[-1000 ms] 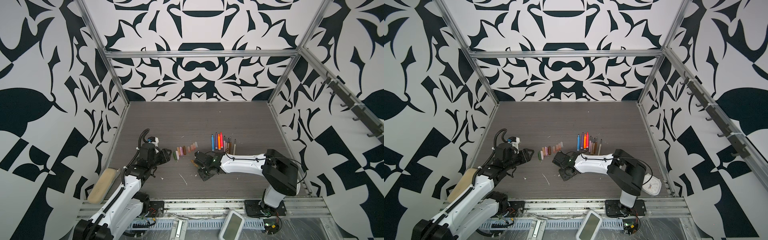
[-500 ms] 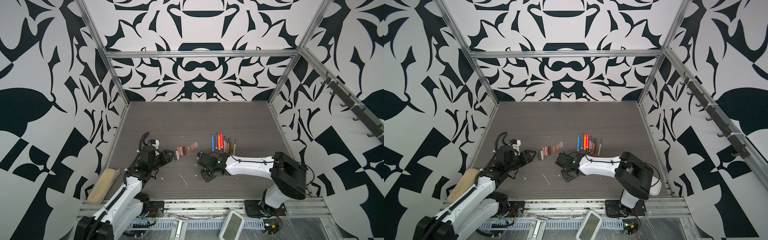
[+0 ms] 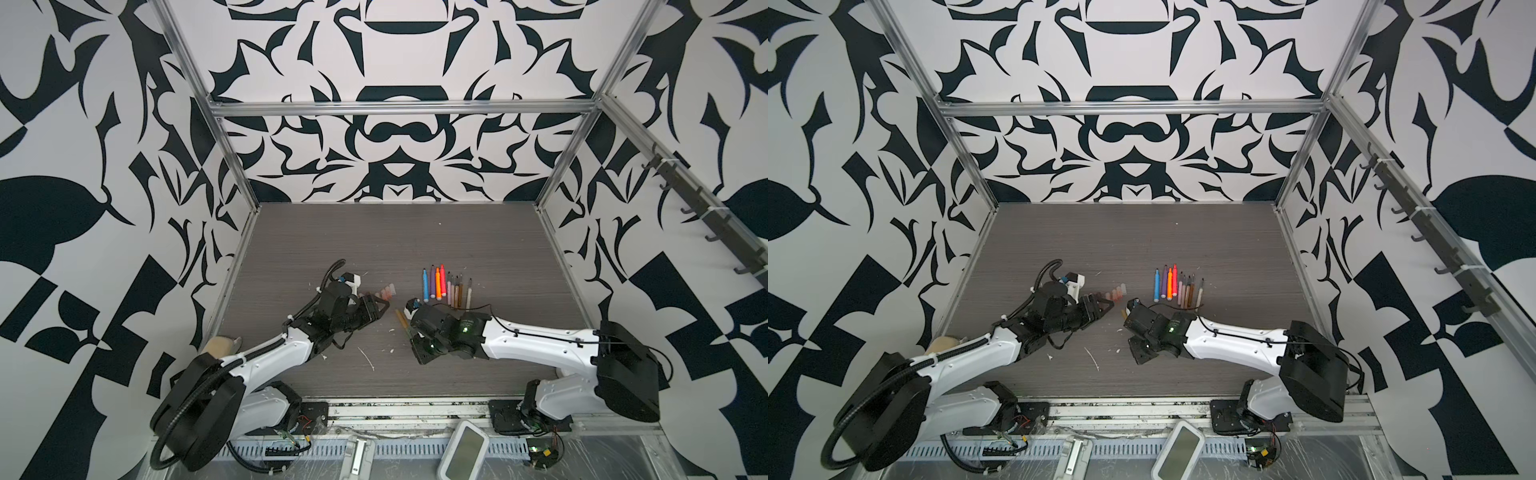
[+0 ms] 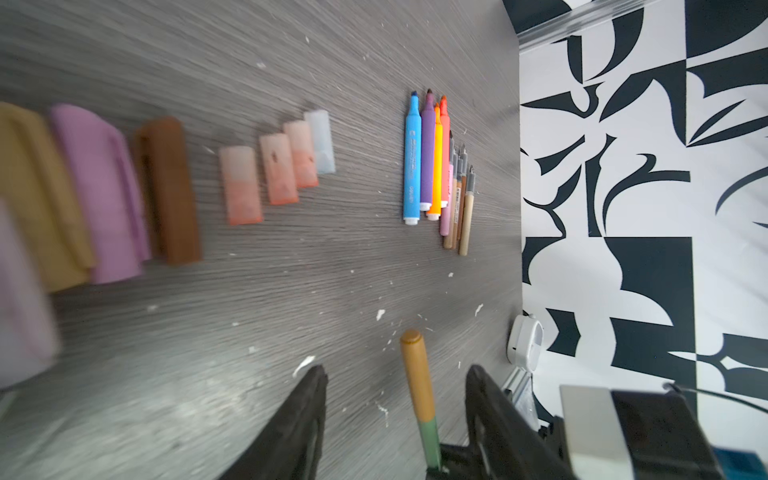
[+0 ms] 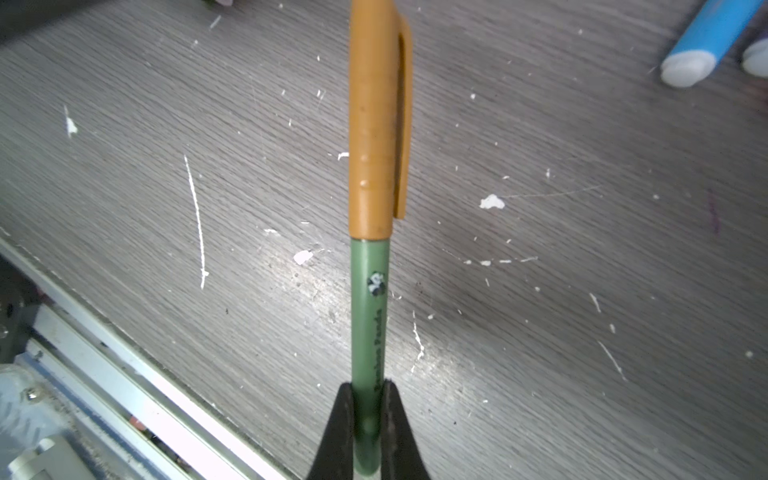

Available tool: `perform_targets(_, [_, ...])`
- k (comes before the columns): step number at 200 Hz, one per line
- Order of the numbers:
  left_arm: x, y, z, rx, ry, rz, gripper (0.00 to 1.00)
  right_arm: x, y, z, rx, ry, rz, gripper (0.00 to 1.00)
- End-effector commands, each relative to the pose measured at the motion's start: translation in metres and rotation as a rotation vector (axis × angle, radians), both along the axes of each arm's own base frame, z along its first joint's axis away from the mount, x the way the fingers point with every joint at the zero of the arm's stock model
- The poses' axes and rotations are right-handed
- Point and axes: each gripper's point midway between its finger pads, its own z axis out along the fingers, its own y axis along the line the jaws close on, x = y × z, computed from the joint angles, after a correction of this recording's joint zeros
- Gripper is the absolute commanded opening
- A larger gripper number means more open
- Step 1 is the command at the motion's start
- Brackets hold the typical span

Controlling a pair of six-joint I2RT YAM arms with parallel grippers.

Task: Open the pen caps
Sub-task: 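Lift the green pen while the left gripper reaches for its tan cap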

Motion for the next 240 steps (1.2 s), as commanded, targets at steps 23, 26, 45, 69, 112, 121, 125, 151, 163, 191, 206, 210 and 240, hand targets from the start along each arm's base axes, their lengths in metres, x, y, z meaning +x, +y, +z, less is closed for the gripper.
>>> perform_targets(23, [0.000,-0.037,-0.004,-0.037,0.054,-0.020,0.55,0.000,-0.003,0.012,0.032,-0.020,-0.030,0.00])
perform_targets(26, [-0.001,-0.040,-0.004,-0.038,0.057,-0.024,0.55,0.000,-0.003,0.012,0.034,-0.021,-0.030,0.00])
perform_targets(45, [-0.006,-0.054,-0.009,-0.041,0.075,-0.053,0.55,0.000,-0.003,0.014,0.035,-0.022,-0.029,0.00])
perform_targets(69, [-0.009,-0.067,-0.011,-0.045,0.084,-0.084,0.53,0.000,-0.004,0.015,0.030,-0.025,-0.031,0.00])
perform_targets(112, [-0.013,-0.071,-0.012,-0.046,0.087,-0.101,0.25,0.000,-0.008,0.013,0.021,-0.026,-0.040,0.00])
perform_targets(121, [-0.014,-0.071,-0.012,-0.048,0.090,-0.105,0.16,0.000,-0.008,0.013,0.021,-0.027,-0.041,0.00])
perform_targets(125, [-0.015,-0.071,-0.012,-0.049,0.091,-0.109,0.13,0.001,-0.008,0.013,0.021,-0.027,-0.042,0.00])
perform_targets(151, [-0.016,-0.072,-0.010,-0.057,0.093,-0.118,0.00,0.002,-0.008,0.013,0.019,-0.029,-0.048,0.09])
perform_targets(163, [-0.017,-0.073,-0.009,-0.062,0.095,-0.121,0.00,0.003,-0.007,0.012,0.017,-0.027,-0.052,0.24])
perform_targets(191, [-0.018,-0.074,-0.005,-0.073,0.094,-0.126,0.00,0.004,-0.004,0.010,0.010,-0.024,-0.053,0.30])
perform_targets(206, [-0.019,-0.073,-0.003,-0.076,0.091,-0.130,0.00,0.007,-0.003,0.011,0.007,-0.033,-0.054,0.29])
perform_targets(210, [-0.019,-0.073,-0.003,-0.075,0.091,-0.128,0.00,0.007,-0.003,0.011,0.005,-0.036,-0.053,0.29])
perform_targets(240, [-0.021,-0.073,-0.001,-0.081,0.094,-0.135,0.00,0.010,0.001,0.013,0.002,-0.044,-0.050,0.29])
